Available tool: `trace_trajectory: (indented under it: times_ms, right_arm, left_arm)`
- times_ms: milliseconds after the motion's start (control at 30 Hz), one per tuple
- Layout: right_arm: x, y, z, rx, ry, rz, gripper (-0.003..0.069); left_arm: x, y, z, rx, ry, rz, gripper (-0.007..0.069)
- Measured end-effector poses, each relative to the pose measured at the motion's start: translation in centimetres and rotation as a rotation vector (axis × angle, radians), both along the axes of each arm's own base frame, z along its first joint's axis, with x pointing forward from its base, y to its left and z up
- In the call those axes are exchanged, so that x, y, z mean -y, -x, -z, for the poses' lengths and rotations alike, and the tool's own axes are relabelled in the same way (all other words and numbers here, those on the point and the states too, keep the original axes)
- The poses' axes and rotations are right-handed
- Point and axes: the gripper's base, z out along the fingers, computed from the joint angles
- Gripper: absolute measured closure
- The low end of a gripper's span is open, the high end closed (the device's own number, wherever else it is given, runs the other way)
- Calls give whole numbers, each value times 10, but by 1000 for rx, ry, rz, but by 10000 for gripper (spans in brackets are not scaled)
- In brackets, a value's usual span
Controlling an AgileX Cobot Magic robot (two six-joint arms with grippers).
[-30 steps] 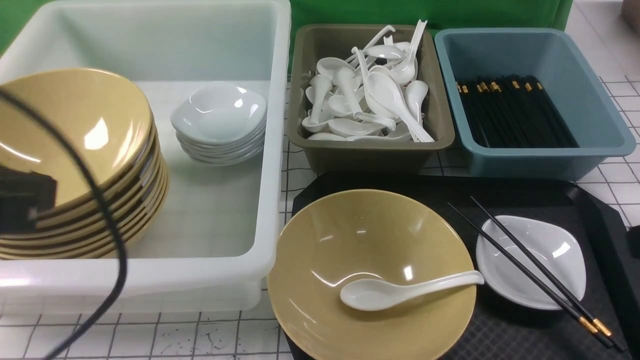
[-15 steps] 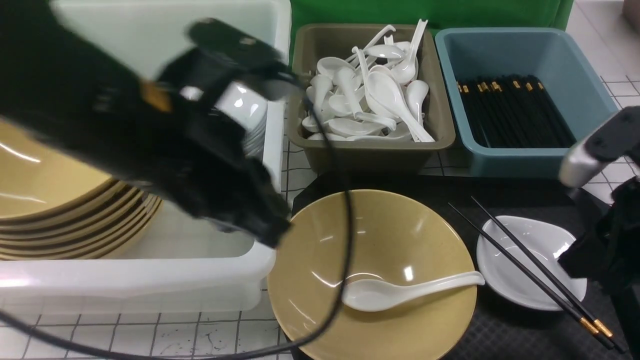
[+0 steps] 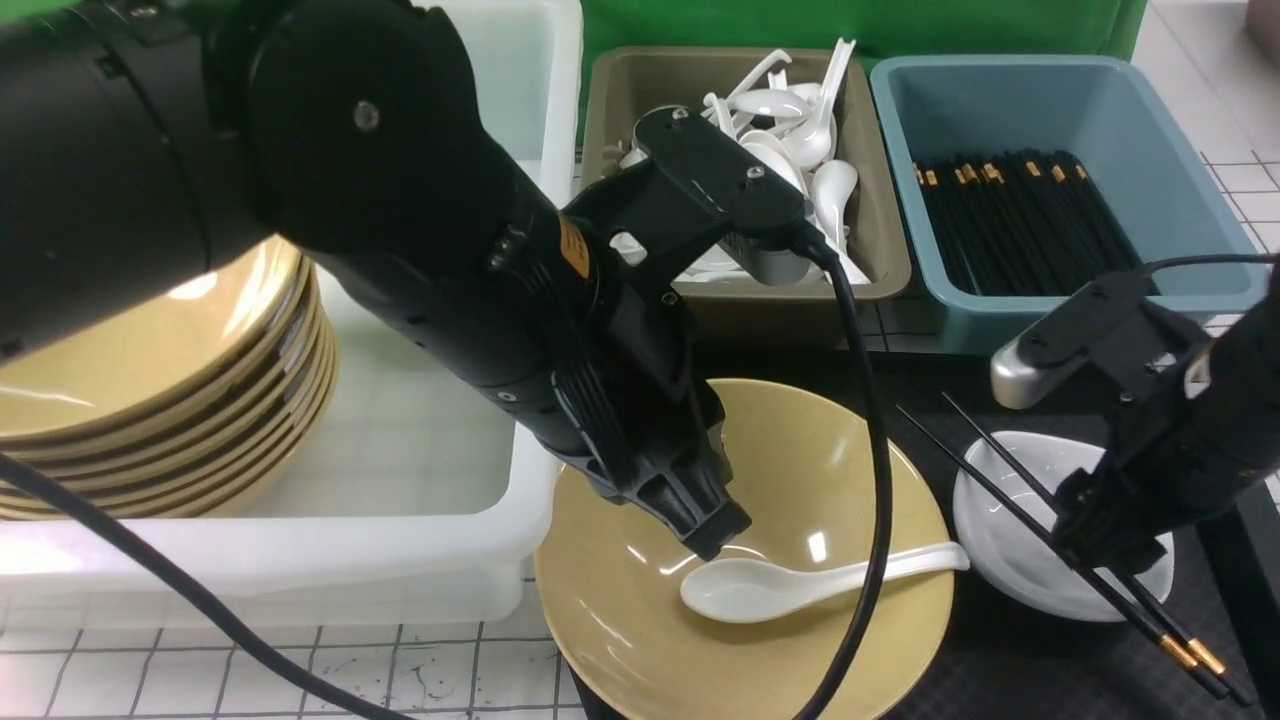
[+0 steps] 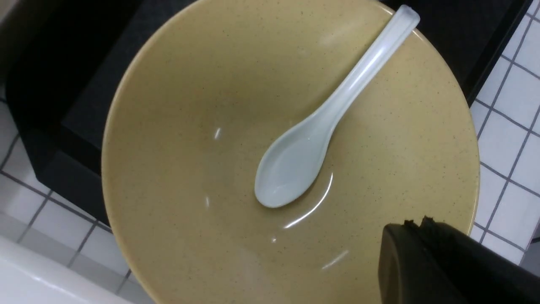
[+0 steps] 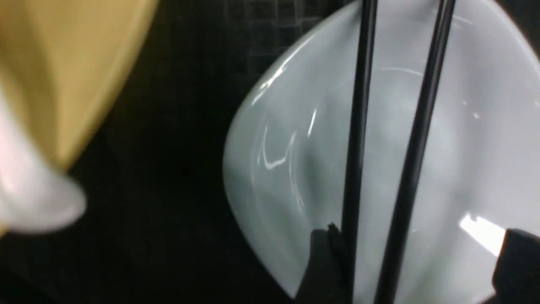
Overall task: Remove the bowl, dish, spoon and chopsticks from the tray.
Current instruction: Use the right arm to grab the chopsticks
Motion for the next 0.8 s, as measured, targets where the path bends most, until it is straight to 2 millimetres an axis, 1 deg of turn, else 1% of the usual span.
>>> trace_trajectory:
  times_ms: [133, 167, 267, 333, 400, 433, 467, 533, 600, 667, 767, 800]
  right_arm:
    - [-4, -11, 12, -35, -1, 8, 118]
    - [-4, -13, 17, -45, 1, 11, 123]
    - [-5, -14, 23, -64, 5, 14, 151]
    - [-5, -15, 26, -73, 7, 17, 214]
    - [-5, -15, 26, -75, 7, 18, 298]
    - [-5, -15, 26, -76, 7, 18, 342]
    - [-5, -15, 25, -81, 9, 18, 415]
    - [-5, -15, 22, -91, 11, 22, 502]
    - [-5, -14, 16, -109, 15, 24, 500]
    - [-5, -15, 3, -101, 13, 25, 498]
    - [-6, -17, -31, -24, -9, 27, 498]
    - [-6, -18, -46, 22, -22, 29, 498]
  left_arm:
    - [0, 0, 0, 3, -5, 3, 638]
    - [0, 0, 0, 4, -5, 4, 638]
    - [0, 0, 0, 4, -5, 4, 638]
    - [0, 0, 0, 5, -6, 4, 638]
    - [-1, 0, 0, 2, -7, 5, 638]
    - [-1, 0, 0, 2, -8, 5, 638]
    - [-1, 0, 0, 3, -9, 5, 638]
    - [-1, 0, 0, 2, -9, 5, 638]
    - [0, 0, 0, 1, -2, 4, 638]
    - [2, -1, -1, 11, 20, -3, 638]
    - [6, -6, -6, 63, 85, -26, 638]
    - [8, -10, -9, 85, 113, -43, 638]
